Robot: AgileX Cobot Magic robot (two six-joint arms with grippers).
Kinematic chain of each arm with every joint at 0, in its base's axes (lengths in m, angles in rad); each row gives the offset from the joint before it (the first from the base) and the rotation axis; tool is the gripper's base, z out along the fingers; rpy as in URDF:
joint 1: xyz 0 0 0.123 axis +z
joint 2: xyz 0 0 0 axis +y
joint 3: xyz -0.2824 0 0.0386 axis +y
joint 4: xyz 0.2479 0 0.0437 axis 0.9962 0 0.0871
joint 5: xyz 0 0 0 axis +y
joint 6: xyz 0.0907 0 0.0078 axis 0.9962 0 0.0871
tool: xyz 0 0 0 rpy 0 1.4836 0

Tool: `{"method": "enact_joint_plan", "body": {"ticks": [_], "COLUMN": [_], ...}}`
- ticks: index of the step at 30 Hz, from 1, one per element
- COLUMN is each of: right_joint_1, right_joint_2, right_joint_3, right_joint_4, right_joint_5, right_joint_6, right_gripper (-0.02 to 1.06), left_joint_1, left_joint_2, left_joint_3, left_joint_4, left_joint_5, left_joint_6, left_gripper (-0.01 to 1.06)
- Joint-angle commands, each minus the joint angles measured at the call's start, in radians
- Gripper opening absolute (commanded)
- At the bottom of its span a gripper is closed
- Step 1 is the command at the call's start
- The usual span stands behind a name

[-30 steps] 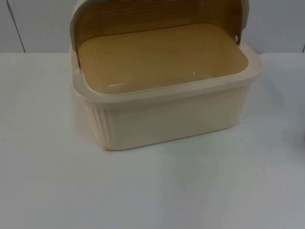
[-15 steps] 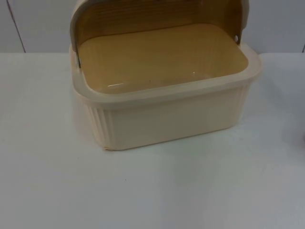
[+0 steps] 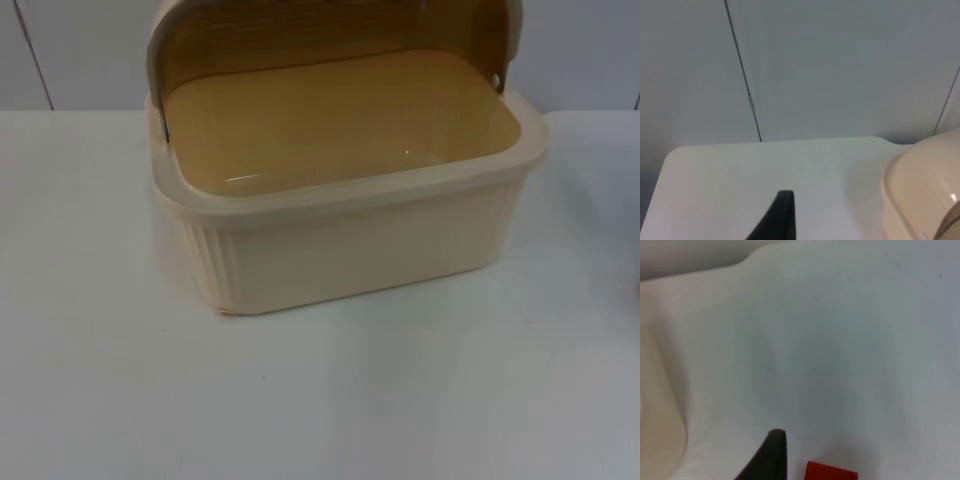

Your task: Open the box lid with the left hand, place the block into the box with the right hand, then close the box lid with the left hand.

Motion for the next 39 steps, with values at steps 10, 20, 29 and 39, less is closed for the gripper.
{"method": "enact_joint_plan", "body": {"ticks": [10,20,29,39], "right_joint_1": [0.001,0.001,0.035,0.07], "right_joint_2": [0.246,0.389,0.471,0.532], "right_joint_3": [-0.002,-0.002,-0.004,-0.004], "right_joint_4": [0.0,0.0,0.017,0.019], "right_joint_5": [-0.05,-0.066,-0.127,-0.127], "right_joint_6": [0.164,0.338,0.36,0.397], "right_gripper": [1.05,1.05,1.05,1.05], "left_joint_1": [-0.002,-0.002,-0.002,-0.002], "left_joint_2": [-0.001,-0.001,-0.001,-0.001], "left_joint_3": [-0.007,-0.007,-0.007,-0.005], "left_joint_4": [0.006,0.006,0.006,0.012], "left_joint_5": [0.0,0.002,0.002,0.0], "left_joint_6": [0.002,0.002,0.002,0.002], "left_gripper": [1.04,1.04,1.04,1.04]}}
